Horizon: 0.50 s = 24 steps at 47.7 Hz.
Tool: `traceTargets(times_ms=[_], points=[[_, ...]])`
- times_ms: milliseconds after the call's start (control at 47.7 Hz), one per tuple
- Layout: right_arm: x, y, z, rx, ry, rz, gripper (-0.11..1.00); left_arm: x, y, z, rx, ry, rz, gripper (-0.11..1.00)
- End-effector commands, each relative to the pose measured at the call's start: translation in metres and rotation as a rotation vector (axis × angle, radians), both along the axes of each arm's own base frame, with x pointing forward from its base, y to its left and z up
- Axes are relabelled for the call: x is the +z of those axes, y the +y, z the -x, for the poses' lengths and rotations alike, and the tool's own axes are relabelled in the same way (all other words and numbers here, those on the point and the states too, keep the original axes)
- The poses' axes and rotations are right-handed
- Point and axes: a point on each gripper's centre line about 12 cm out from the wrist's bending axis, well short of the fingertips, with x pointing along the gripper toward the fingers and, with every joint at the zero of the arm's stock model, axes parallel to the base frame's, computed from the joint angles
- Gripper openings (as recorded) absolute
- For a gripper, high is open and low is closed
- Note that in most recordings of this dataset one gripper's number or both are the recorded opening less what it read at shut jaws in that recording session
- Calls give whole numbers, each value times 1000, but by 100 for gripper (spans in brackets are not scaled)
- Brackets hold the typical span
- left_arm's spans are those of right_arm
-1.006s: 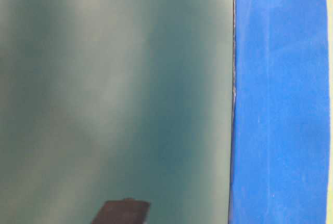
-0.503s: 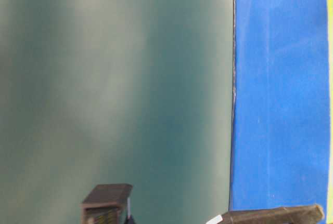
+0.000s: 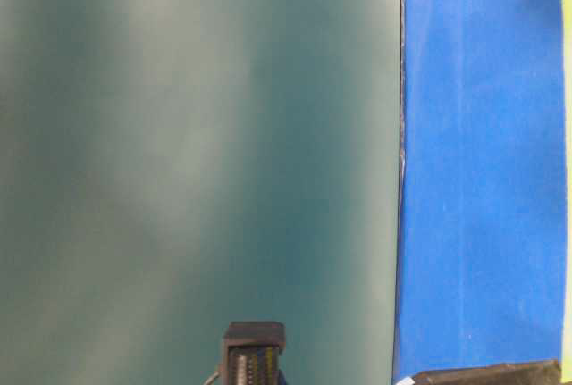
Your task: Fold the yellow towel.
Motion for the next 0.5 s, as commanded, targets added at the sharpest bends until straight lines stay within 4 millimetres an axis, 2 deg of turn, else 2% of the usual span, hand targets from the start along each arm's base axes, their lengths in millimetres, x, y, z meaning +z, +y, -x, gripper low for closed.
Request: traceTargets(times_ms=[0,147,251,314,398,482], points=[[-5,0,-4,-2,-5,-7,61,2,4,0,11,-11,0,53],[-18,0,-4,-5,40,-11,61,-5,4,2,11,11,-1,52],[-18,0,-5,-6,41,-12,61,-7,4,2,11,21,-1,48],[-17,0,-4,-7,42,-11,60,-8,4,2,11,31,-1,41],[-18,2,-4,2,50,-9,58,-8,2,3,6,43,0,23],[-13,7,-4,21,43,-5,46,-9,0,3,-1,60,0,9]])
